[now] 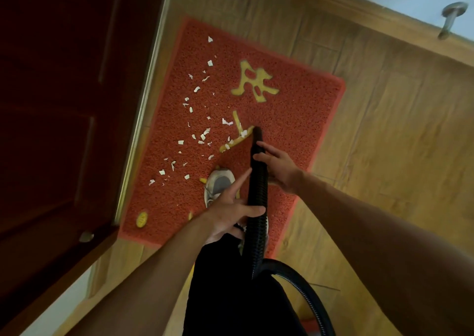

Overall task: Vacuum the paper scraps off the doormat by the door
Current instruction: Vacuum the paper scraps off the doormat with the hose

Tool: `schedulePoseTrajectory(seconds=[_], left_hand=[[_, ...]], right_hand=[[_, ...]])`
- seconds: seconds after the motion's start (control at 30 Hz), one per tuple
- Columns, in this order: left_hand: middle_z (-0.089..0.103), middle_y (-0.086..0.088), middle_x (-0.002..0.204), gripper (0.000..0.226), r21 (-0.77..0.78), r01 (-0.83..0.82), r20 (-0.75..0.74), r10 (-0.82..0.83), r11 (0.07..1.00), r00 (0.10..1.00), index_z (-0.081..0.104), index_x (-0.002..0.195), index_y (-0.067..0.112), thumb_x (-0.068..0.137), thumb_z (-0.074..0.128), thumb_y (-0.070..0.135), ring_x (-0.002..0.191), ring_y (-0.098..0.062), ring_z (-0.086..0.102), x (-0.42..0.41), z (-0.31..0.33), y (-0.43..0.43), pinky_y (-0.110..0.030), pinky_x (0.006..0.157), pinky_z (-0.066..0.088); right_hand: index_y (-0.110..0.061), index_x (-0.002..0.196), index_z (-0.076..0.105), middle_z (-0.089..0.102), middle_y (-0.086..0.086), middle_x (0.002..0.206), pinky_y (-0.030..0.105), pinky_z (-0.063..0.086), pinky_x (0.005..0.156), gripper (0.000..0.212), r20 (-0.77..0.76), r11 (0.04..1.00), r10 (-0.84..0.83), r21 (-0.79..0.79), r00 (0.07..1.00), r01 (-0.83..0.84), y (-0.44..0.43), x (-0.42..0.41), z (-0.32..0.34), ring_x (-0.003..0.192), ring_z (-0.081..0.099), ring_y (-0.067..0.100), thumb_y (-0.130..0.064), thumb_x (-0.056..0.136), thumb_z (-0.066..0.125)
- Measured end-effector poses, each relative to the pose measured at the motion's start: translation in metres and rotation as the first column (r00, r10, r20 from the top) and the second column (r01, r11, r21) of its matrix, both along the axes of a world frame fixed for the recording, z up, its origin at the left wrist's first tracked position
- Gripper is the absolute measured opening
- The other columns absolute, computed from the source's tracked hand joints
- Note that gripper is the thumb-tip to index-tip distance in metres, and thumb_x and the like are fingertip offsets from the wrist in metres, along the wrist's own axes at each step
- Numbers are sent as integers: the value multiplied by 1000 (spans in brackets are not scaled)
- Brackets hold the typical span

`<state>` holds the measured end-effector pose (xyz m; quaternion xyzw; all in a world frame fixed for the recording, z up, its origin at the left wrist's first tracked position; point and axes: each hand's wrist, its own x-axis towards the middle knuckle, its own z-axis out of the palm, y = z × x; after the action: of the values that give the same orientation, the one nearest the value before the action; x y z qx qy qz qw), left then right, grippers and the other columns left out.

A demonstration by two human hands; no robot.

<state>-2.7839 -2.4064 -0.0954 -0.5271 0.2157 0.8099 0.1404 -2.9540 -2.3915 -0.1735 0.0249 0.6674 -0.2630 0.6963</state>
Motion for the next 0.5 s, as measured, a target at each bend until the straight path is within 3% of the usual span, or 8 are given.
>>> schedulePoseTrajectory(seconds=[0.17, 0.23, 0.4, 0.5], left_hand=[[73, -2, 116, 90, -20, -31, 24, 32, 999, 999, 31, 143, 61, 87, 71, 3, 101, -28, 71, 12, 4, 11, -45, 67, 59], [72, 0, 117, 91, -36, -28, 35, 30, 999, 999, 30, 143, 62, 87, 71, 4, 95, -24, 72, 19, 1, 14, -39, 59, 58], [70, 0, 123, 92, -36, -31, 23, 32, 999, 999, 30, 142, 63, 84, 73, 7, 104, -27, 70, 33, -11, 17, -57, 77, 59], [71, -3, 121, 89, -48, -12, -1, 12, 999, 1000, 32, 143, 61, 85, 73, 6, 103, -29, 71, 35, -15, 17, -62, 83, 56]], right_hand=[[-32, 142, 48, 60, 10, 124, 36, 57, 78, 53, 34, 999, 31, -36, 999, -30, 4, 13, 2, 96, 65, 21, -14, 94, 61], [-32, 142, 48, 61, 9, 120, 32, 57, 73, 52, 35, 998, 50, -42, 998, -48, 4, 20, 1, 93, 65, 19, -14, 94, 61], [-31, 143, 47, 63, 4, 110, 28, 55, 65, 52, 33, 997, 68, -46, 997, -67, 8, 34, -11, 89, 65, 16, -15, 95, 60], [-32, 143, 48, 62, 4, 116, 28, 56, 64, 52, 17, 999, 24, -35, 1000, -23, 12, 33, -15, 94, 65, 17, -15, 95, 60]])
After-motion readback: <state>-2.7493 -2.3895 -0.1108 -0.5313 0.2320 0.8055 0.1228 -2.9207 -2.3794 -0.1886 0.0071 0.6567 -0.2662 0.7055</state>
